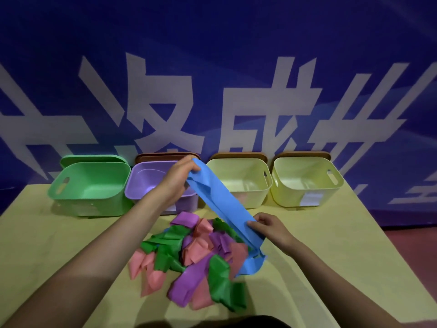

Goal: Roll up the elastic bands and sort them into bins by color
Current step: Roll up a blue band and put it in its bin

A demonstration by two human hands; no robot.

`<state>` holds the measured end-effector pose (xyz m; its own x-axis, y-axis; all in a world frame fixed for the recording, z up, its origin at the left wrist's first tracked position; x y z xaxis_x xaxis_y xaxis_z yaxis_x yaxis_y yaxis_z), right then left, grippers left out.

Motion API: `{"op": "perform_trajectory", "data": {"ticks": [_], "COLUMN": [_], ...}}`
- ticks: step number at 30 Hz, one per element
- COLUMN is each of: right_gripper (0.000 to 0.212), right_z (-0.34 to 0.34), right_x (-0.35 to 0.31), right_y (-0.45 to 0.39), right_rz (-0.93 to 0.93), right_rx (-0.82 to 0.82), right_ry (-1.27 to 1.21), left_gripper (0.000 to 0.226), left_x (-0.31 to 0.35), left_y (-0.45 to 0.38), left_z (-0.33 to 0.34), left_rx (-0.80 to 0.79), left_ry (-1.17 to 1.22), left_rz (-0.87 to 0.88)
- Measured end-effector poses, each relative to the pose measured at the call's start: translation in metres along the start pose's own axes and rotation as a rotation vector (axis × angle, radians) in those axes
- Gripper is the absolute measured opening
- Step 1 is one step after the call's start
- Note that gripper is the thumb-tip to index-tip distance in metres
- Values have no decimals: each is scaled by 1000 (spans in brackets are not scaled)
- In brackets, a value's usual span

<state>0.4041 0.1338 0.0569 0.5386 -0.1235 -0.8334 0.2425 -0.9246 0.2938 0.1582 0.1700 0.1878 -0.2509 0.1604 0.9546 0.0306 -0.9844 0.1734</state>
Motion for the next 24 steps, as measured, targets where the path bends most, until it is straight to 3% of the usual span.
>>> {"op": "perform_trajectory", "data": {"ticks": [3,5,10,20,24], "right_gripper": [26,25,23,22,15], "right_z": [-17,-28,-47,-83,-102], "right_x": [23,38,62,68,79], "right_y": [-4,-3,4,17,19], "right_rz": [44,65,95,60,76], "right_rx": [114,176,248,275,315], "right_ry": [48,75,38,-81,-74], "left_gripper": [18,19,22,9,16], "left_x": [-12,-19,-39,-42,-60], "left_y": [-5,-6,-11,-43,-45], "left_z": [1,3,20,26,33], "left_rx": [-44,-71,-95,72,8], "left_ry": [-437,-589,-400,-327,-332], "left_rz": [-4,-13,-132,-91,-146]}}
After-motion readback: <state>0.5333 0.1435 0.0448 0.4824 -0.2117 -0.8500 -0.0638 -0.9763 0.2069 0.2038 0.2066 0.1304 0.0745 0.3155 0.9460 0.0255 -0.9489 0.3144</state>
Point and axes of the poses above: each hand's wrist, its own y-axis away from the middle knuckle, its own z-axis out of the palm, x = y × z, the point moved 9 cm from there along -y, towards the middle knuckle, and after that the axes turned 10 degrees about y, right-handed, at the moved point
